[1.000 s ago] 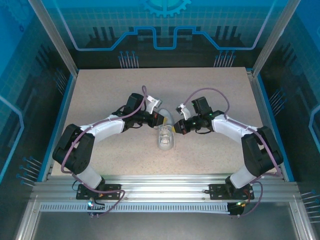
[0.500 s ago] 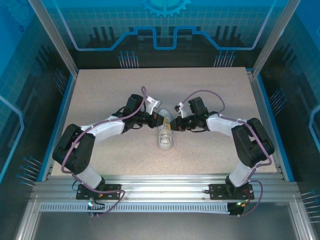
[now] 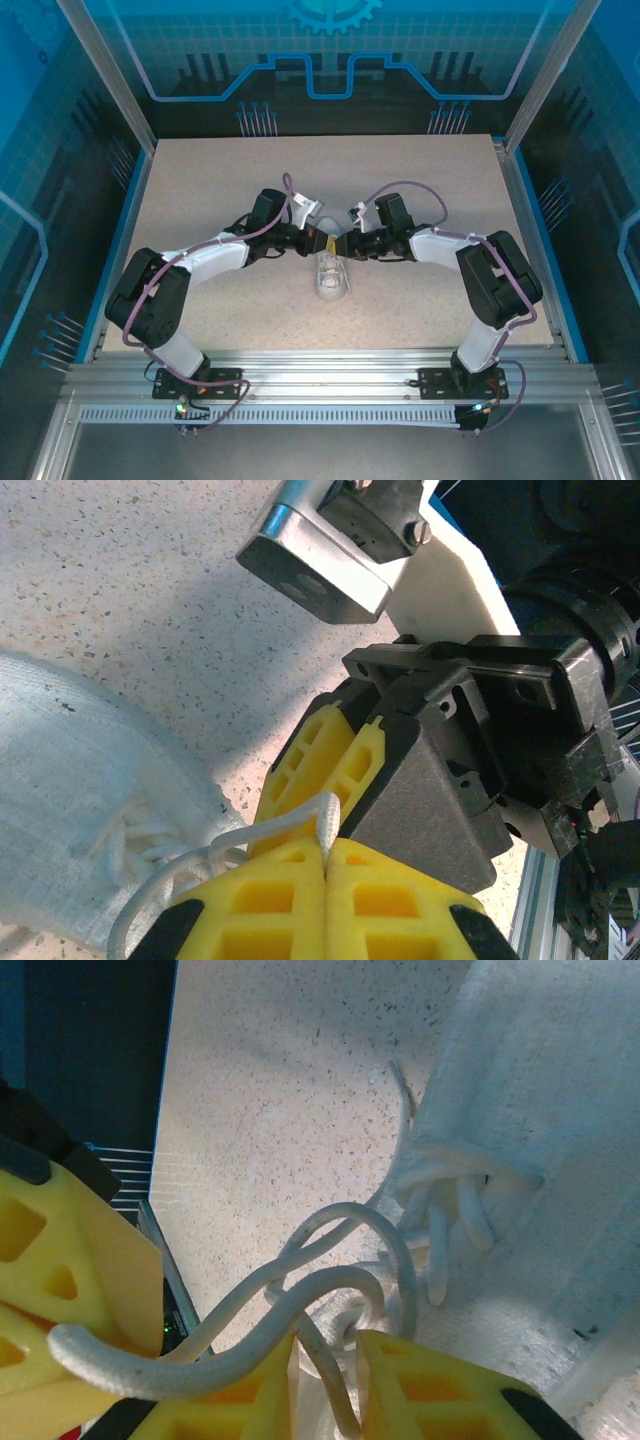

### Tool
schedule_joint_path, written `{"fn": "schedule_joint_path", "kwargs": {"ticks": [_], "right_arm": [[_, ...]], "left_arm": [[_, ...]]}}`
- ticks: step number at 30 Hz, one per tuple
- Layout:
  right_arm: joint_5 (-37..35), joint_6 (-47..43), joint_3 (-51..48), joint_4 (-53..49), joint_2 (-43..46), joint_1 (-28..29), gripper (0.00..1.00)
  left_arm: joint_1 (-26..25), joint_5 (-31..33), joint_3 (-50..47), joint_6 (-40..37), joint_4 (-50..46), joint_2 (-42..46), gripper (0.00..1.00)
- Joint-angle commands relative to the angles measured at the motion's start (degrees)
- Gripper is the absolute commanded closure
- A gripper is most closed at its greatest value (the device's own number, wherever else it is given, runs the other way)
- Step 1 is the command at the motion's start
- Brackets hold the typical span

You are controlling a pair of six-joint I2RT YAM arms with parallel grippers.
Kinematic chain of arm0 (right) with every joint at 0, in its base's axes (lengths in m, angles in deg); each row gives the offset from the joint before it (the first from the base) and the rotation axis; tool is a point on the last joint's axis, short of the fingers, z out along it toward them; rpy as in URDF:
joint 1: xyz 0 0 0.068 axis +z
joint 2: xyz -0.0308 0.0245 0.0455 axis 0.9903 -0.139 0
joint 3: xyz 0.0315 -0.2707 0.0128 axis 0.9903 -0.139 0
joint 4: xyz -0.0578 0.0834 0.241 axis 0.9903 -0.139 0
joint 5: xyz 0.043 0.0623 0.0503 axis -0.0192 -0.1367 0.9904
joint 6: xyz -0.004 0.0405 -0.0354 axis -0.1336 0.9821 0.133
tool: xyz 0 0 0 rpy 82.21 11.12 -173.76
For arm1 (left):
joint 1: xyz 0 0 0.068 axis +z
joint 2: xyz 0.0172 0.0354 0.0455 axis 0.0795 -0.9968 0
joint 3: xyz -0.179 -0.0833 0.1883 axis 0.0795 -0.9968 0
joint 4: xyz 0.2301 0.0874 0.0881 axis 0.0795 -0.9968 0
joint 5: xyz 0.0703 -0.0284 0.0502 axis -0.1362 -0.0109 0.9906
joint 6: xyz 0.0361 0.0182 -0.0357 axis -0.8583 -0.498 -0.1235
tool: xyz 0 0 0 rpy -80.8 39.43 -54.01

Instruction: Tie the shoes

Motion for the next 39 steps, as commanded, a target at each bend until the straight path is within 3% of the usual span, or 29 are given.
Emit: {"fn": "schedule_joint_path", "kwargs": {"ticks": [1, 8, 16, 39], "right_arm": [[-1.0, 0.3, 0.1, -0.9, -0.7, 0.7, 0.76], [-0.1, 1.7, -1.6, 1.9, 1.3, 0.5, 0.67], [-0.5, 0.4, -2.2, 0.0, 2.5, -0.7, 0.69], [8.9, 8.2, -9.2, 22.9, -4.2, -3.7, 0.58]], "left_arm": [[0.3, -2.1, -0.8, 0.0, 1.2, 1.4, 1.00], [0.3, -2.1, -0.8, -0.1, 0.8, 1.5, 1.00], [0.3, -1.9, -0.7, -0.7, 0.0, 2.0, 1.00], [0.3, -1.9, -0.5, -1.1, -1.1, 2.1, 1.00]]}}
